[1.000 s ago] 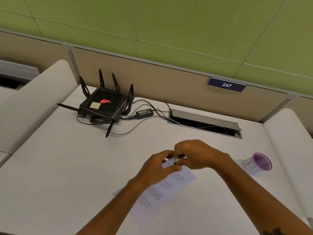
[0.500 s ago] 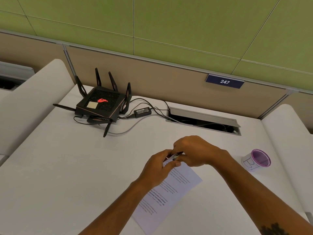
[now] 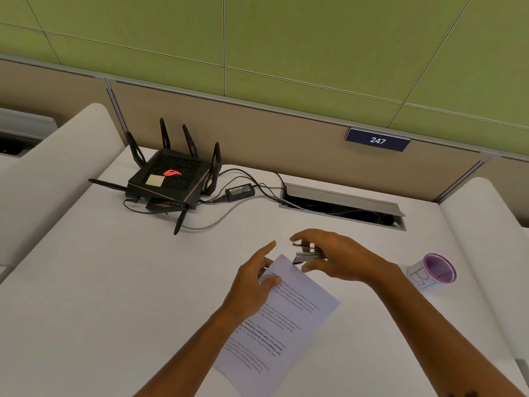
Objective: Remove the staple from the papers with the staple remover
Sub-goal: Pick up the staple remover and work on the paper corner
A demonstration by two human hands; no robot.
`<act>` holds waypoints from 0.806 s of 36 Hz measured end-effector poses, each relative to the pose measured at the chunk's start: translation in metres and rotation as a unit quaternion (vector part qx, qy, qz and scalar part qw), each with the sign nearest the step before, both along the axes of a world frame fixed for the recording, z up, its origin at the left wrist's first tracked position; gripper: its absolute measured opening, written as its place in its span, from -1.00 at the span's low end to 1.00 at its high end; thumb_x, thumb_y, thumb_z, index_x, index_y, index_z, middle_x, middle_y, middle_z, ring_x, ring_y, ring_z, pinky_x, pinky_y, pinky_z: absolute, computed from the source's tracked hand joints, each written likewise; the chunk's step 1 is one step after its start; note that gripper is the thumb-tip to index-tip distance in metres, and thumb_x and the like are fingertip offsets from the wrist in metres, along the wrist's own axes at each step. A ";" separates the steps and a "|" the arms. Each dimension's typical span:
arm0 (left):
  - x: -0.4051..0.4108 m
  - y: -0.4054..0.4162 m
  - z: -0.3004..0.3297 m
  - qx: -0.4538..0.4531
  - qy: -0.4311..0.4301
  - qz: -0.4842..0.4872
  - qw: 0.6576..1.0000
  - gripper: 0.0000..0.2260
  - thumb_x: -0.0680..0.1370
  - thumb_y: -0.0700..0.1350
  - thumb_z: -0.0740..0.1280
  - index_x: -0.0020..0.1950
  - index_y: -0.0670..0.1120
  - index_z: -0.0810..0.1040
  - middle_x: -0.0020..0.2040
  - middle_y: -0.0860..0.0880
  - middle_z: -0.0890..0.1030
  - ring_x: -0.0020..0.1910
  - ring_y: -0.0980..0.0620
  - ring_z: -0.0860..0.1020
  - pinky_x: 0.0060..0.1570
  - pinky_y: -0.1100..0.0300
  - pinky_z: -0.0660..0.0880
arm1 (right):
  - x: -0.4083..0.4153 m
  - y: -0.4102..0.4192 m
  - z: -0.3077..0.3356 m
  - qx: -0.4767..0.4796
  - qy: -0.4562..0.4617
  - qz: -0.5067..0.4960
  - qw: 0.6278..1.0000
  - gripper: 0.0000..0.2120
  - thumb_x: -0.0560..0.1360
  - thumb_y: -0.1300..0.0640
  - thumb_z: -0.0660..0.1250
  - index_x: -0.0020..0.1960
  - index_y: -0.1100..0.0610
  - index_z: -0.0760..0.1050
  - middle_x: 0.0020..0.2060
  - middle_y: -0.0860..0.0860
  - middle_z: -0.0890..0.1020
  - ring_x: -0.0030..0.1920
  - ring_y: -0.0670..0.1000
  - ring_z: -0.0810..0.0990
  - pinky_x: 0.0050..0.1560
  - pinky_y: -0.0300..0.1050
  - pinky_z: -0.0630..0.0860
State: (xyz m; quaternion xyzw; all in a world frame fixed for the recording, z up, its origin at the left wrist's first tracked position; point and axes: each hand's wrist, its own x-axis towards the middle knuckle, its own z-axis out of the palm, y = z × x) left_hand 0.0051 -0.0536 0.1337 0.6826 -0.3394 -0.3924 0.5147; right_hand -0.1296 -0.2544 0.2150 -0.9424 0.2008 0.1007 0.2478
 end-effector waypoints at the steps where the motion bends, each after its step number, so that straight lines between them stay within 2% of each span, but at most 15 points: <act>1: 0.001 0.002 0.000 0.003 0.004 0.002 1.000 -0.44 0.67 -0.08 0.43 0.53 0.34 0.30 0.25 0.13 0.60 0.13 -0.02 0.70 -0.08 0.24 0.72 | -0.004 -0.001 0.000 0.016 -0.023 -0.027 0.999 -0.41 0.53 -0.06 0.53 0.47 -0.27 0.35 0.34 -0.22 0.54 0.16 -0.12 0.58 0.16 -0.16 0.59; 3: 0.004 0.005 0.001 0.003 0.003 0.006 1.000 -0.54 0.68 -0.06 0.42 0.47 0.33 0.38 0.27 0.20 0.60 0.12 0.01 0.70 -0.14 0.28 0.69 | -0.011 -0.003 -0.001 0.047 -0.081 -0.084 0.992 -0.43 0.55 0.00 0.52 0.46 -0.26 0.36 0.31 -0.18 0.57 0.13 -0.14 0.61 0.13 -0.18 0.59; 6: 0.007 0.007 0.002 0.008 -0.011 0.025 1.000 -0.70 0.67 -0.03 0.42 0.35 0.26 0.49 0.23 0.17 0.65 0.06 0.04 0.72 -0.18 0.32 0.67 | -0.020 0.002 -0.001 0.094 -0.165 -0.159 0.969 -0.50 0.58 0.07 0.49 0.43 -0.21 0.41 0.20 -0.18 0.58 0.05 -0.14 0.64 -0.01 -0.39 0.55; 9: 0.009 0.007 0.005 0.021 -0.001 0.052 0.998 -0.84 0.67 -0.02 0.42 0.23 0.18 0.58 0.12 0.09 0.72 -0.07 0.07 0.75 -0.21 0.30 0.67 | -0.028 0.018 -0.001 0.170 -0.260 -0.236 0.921 -0.58 0.58 0.14 0.50 0.34 -0.17 0.48 0.15 -0.24 0.63 0.10 -0.25 0.66 -0.03 -0.49 0.56; 10: 0.009 0.008 0.007 0.020 0.005 0.061 0.998 -0.88 0.68 -0.02 0.42 0.18 0.18 0.59 0.08 0.10 0.73 -0.09 0.12 0.75 -0.23 0.32 0.65 | -0.029 0.025 -0.002 0.202 -0.288 -0.272 0.896 -0.61 0.57 0.16 0.51 0.30 -0.14 0.52 0.10 -0.25 0.66 0.07 -0.25 0.68 -0.06 -0.46 0.58; 12: 0.010 0.008 0.009 0.017 0.017 0.079 0.997 -0.92 0.68 0.00 0.41 0.14 0.19 0.60 0.05 0.12 0.74 -0.09 0.18 0.74 -0.25 0.35 0.63 | -0.032 0.041 -0.007 0.266 -0.332 -0.335 0.841 -0.71 0.54 0.18 0.54 0.18 -0.08 0.59 -0.10 -0.20 0.71 -0.15 -0.18 0.70 -0.22 -0.34 0.58; 14: 0.010 0.007 0.011 0.020 0.033 0.103 0.994 -0.93 0.68 0.01 0.41 0.15 0.16 0.64 0.05 0.08 0.77 -0.09 0.09 0.76 -0.22 0.28 0.67 | -0.035 0.060 -0.015 0.303 -0.354 -0.371 0.803 -0.83 0.53 0.17 0.55 0.05 0.01 0.61 -0.31 -0.10 0.60 -0.36 -0.08 0.51 -0.36 -0.23 0.46; 15: 0.009 0.006 0.011 0.020 0.045 0.114 0.992 -0.92 0.68 0.02 0.41 0.16 0.14 0.66 0.04 0.07 0.78 -0.08 0.04 0.77 -0.18 0.22 0.71 | -0.035 0.070 -0.020 0.310 -0.355 -0.386 0.793 -0.86 0.53 0.16 0.56 -0.02 0.03 0.61 -0.35 -0.04 0.54 -0.39 -0.04 0.43 -0.40 -0.17 0.40; 17: 0.007 0.005 0.013 0.015 0.070 0.134 0.988 -0.91 0.68 0.01 0.42 0.15 0.11 0.69 -0.02 0.07 0.79 -0.08 -0.02 0.78 -0.10 0.06 0.76 | -0.035 0.091 -0.033 0.292 -0.341 -0.404 0.797 -0.87 0.52 0.10 0.56 -0.12 0.02 0.62 -0.39 -0.04 0.54 -0.42 -0.06 0.40 -0.42 -0.20 0.37; 20: 0.001 0.004 0.018 -0.002 0.088 0.154 0.984 -0.90 0.67 0.03 0.42 0.14 0.14 0.72 -0.03 0.11 0.80 -0.06 -0.03 0.79 -0.07 0.04 0.76 | -0.031 0.123 -0.046 0.256 -0.323 -0.400 0.819 -0.95 0.60 0.03 0.46 -0.04 -0.04 0.63 -0.33 -0.10 0.64 -0.39 -0.16 0.52 -0.37 -0.32 0.48; 23: -0.007 0.002 0.026 -0.017 0.087 0.167 0.982 -0.85 0.66 0.04 0.43 0.21 0.16 0.72 0.05 0.16 0.80 0.01 -0.01 0.78 -0.01 0.05 0.76 | -0.026 0.145 -0.050 0.241 -0.324 -0.426 0.809 -0.95 0.64 -0.02 0.40 0.03 -0.17 0.63 -0.13 -0.19 0.74 -0.14 -0.17 0.69 -0.19 -0.38 0.59; 26: -0.017 0.001 0.035 -0.045 0.106 0.183 0.976 -0.80 0.65 -0.01 0.46 0.27 0.09 0.74 0.10 0.14 0.80 0.07 0.02 0.77 0.07 0.04 0.75 | -0.020 0.154 -0.044 0.231 -0.335 -0.437 0.802 -0.87 0.61 -0.09 0.43 0.15 -0.25 0.61 0.02 -0.30 0.72 0.01 -0.22 0.68 -0.11 -0.36 0.62; 29: -0.027 0.003 0.044 -0.085 0.117 0.182 0.973 -0.82 0.65 -0.07 0.46 0.24 0.09 0.75 0.09 0.13 0.81 0.08 0.05 0.78 0.10 0.07 0.74 | -0.018 0.158 -0.035 0.234 -0.361 -0.414 0.802 -0.71 0.55 -0.16 0.44 0.26 -0.24 0.57 0.11 -0.36 0.70 0.15 -0.27 0.66 0.07 -0.43 0.59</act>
